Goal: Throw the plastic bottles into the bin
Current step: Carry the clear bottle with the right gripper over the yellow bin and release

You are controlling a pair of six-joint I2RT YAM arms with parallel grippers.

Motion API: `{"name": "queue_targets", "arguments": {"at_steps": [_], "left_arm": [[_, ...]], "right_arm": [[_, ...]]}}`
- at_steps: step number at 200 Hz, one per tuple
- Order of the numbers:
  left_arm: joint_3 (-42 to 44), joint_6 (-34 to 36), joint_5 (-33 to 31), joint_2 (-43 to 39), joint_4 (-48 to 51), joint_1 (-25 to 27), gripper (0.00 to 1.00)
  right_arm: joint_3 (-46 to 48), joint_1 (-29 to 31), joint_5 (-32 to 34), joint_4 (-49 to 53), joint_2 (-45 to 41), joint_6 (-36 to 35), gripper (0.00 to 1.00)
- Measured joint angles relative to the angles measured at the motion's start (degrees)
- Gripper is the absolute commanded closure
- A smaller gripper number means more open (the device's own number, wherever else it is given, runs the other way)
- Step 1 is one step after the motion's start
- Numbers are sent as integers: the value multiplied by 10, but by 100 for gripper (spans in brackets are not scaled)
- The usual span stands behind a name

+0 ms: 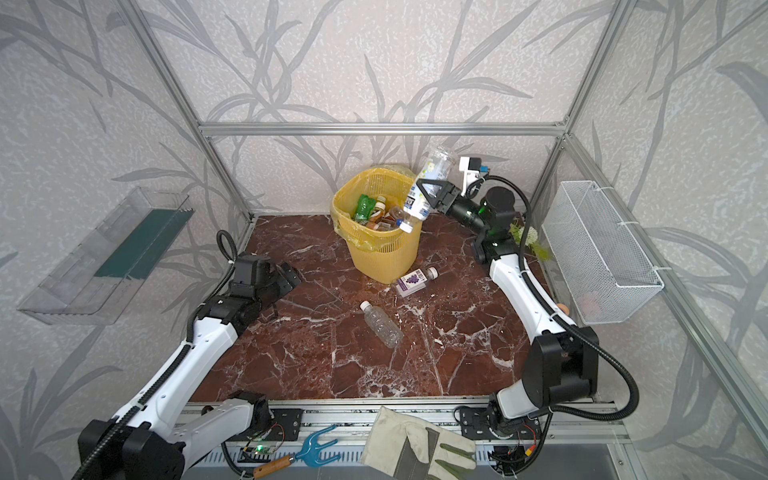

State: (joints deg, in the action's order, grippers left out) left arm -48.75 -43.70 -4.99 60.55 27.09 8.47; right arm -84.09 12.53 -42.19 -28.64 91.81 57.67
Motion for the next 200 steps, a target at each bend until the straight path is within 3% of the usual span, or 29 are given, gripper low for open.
{"name": "queue_targets", "arguments": {"at_steps": [10, 31, 80, 110, 168, 200], "left_arm": [[0, 3, 1, 2, 3, 0, 1], [0, 8, 1, 3, 16, 0, 1], [-1, 16, -4, 1, 22, 0, 1], [-9, 17, -3, 3, 29, 0, 1], [-16, 12, 3, 2, 30, 6, 1], [-9, -33, 5, -12, 28, 31, 1]], "right_arm": [[-64, 11, 0, 21, 43, 0, 14], [-103, 18, 3, 64, 86, -3, 0], [-139, -33, 33, 203, 108, -35, 1], [-155, -48, 40, 222, 76, -53, 1], [-10, -65, 59, 263, -97, -159, 1], [115, -89, 82, 287, -190, -232, 1]]}}
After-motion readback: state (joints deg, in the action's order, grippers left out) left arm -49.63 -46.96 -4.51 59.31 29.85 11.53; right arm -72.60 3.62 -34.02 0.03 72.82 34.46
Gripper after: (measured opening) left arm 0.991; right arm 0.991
